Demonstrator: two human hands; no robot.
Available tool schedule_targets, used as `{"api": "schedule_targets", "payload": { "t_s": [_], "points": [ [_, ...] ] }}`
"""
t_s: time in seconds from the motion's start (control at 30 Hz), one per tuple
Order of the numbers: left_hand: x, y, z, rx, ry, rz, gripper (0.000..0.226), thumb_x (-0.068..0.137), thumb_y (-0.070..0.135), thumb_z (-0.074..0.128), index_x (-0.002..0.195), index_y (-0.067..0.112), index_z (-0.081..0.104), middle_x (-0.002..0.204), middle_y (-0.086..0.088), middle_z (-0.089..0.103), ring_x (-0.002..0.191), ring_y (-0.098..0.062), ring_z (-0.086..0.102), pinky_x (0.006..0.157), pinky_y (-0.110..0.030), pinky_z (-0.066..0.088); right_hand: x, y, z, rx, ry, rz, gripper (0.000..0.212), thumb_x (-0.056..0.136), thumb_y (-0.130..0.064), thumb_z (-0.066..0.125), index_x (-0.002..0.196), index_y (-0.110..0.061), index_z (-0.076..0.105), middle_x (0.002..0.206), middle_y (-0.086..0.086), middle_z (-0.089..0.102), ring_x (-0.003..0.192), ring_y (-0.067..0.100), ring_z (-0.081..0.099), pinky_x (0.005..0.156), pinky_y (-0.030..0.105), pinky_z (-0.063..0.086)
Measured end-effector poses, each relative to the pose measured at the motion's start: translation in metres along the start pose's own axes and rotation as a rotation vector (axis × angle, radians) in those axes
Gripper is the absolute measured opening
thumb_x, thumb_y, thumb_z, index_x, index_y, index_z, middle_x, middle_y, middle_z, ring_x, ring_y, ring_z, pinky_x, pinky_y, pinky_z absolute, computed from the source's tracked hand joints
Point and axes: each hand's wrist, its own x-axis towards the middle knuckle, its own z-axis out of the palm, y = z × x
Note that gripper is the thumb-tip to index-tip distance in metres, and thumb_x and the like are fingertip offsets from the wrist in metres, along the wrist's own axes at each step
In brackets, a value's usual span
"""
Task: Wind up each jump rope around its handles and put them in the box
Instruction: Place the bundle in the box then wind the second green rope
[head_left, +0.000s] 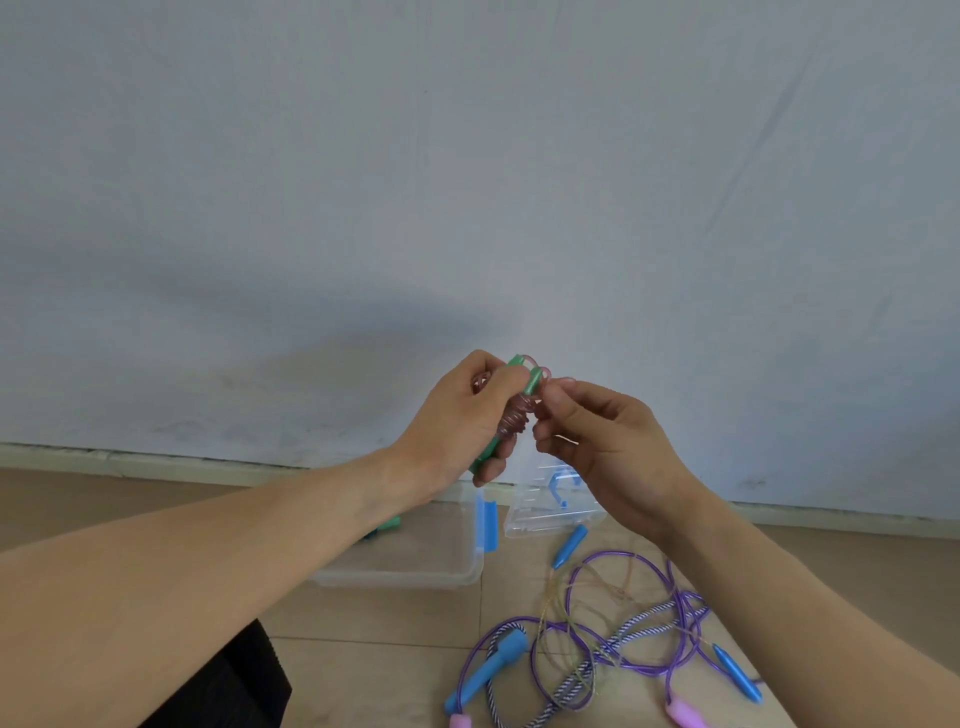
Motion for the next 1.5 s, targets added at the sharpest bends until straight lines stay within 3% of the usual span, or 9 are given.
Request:
{"api": "schedule_targets", "payload": {
  "t_s": [0.2, 0.5, 0.63, 0.7, 0.83, 0.97, 1.13, 1.3, 1.5],
  "points": [
    [-0.003, -0.001, 0.004, -0.032, -0.023, 0.012, 0.017, 0.101, 0.025, 0.044, 0.095, 0.01, 0.041, 0.056, -0.018, 0.051, 0.036, -0.023, 0.04, 0.041, -0.028, 0.031, 0.003, -0.001, 0.002, 0.148, 0.029, 0.055, 0.029, 0.082, -0.024, 0.067, 0.099, -0.001, 0.069, 0.082, 0.009, 0.058, 0.069, 0.017, 0.055, 0.07, 0.03, 0.051],
    [-0.001, -0.006, -0.001, 0.067, -0.025, 0.113, 0.022, 0.104, 0.029, 0.042, 0.098, 0.008, 0.039, 0.058, -0.017, 0.054, 0.037, -0.024, 0.043, 0.041, -0.031, 0.035, 0.002, 0.004, 0.005, -0.132, 0.08, -0.043, 0.043, 0.096, -0.04, 0.052, 0.101, -0.001, 0.071, 0.093, 0.009, 0.063, 0.087, 0.02, 0.054, 0.073, 0.033, 0.049],
    [-0.005, -0.005, 0.005, 0.065, -0.086, 0.147, 0.027, 0.102, 0.034, 0.043, 0.095, 0.009, 0.038, 0.055, -0.018, 0.054, 0.036, -0.025, 0.043, 0.041, -0.03, 0.036, 0.009, 0.003, 0.004, 0.107, 0.056, 0.04, 0.045, 0.102, -0.039, 0.045, 0.096, 0.002, 0.062, 0.109, 0.032, 0.055, 0.104, 0.033, 0.052, 0.1, 0.053, 0.046],
    [-0.004, -0.002, 0.007, 0.055, -0.11, 0.167, 0.033, 0.096, 0.038, 0.045, 0.097, 0.006, 0.039, 0.06, -0.029, 0.055, 0.037, -0.026, 0.044, 0.041, -0.031, 0.036, 0.012, 0.0, 0.004, 0.307, 0.074, 0.08, 0.036, 0.1, -0.037, 0.046, 0.085, -0.008, 0.061, 0.095, 0.024, 0.054, 0.105, 0.037, 0.046, 0.107, 0.052, 0.04],
    [-0.004, 0.004, 0.011, 0.0, -0.163, 0.201, 0.034, 0.094, 0.041, 0.048, 0.095, 0.008, 0.039, 0.087, -0.043, 0.059, 0.039, -0.027, 0.045, 0.042, -0.036, 0.038, 0.014, -0.004, 0.006, 0.429, 0.058, 0.126, 0.031, 0.099, -0.04, 0.049, 0.09, -0.012, 0.061, 0.084, 0.013, 0.04, 0.092, 0.035, 0.04, 0.09, 0.037, 0.041],
    [-0.003, 0.007, 0.014, -0.1, -0.145, 0.201, 0.027, 0.101, 0.029, 0.043, 0.104, 0.002, 0.042, 0.095, -0.025, 0.069, 0.045, -0.031, 0.045, 0.043, -0.038, 0.035, 0.012, -0.018, 0.008, 0.519, 0.02, 0.12, 0.03, 0.103, -0.029, 0.041, 0.082, -0.013, 0.054, 0.065, 0.002, 0.041, 0.056, 0.014, 0.039, 0.056, 0.023, 0.045],
    [0.004, 0.014, 0.013, -0.258, -0.124, 0.195, 0.029, 0.101, 0.027, 0.041, 0.123, 0.014, 0.052, 0.094, -0.028, 0.065, 0.055, -0.035, 0.047, 0.043, -0.03, 0.038, 0.011, -0.029, 0.009, 0.608, -0.045, 0.123, 0.019, 0.095, -0.017, 0.042, 0.078, -0.012, 0.049, 0.068, 0.003, 0.05, 0.056, 0.012, 0.041, 0.062, 0.023, 0.037],
    [0.003, 0.015, 0.014, -0.276, -0.157, 0.203, 0.028, 0.103, 0.026, 0.037, 0.105, 0.006, 0.055, 0.095, -0.048, 0.05, 0.045, -0.036, 0.043, 0.042, -0.03, 0.038, 0.015, -0.029, 0.009, 0.558, -0.072, 0.177, 0.023, 0.102, -0.024, 0.041, 0.083, -0.012, 0.048, 0.063, -0.003, 0.04, 0.055, 0.009, 0.028, 0.064, 0.024, 0.023],
    [-0.001, 0.007, 0.017, -0.147, -0.073, 0.148, 0.025, 0.105, 0.027, 0.037, 0.103, 0.002, 0.04, 0.058, -0.019, 0.055, 0.037, -0.026, 0.045, 0.039, -0.028, 0.035, 0.013, -0.028, 0.006, 0.409, -0.049, 0.174, 0.044, 0.104, -0.032, 0.034, 0.115, -0.001, 0.062, 0.087, 0.009, 0.052, 0.067, 0.017, 0.037, 0.07, 0.03, 0.035]
  ]
}}
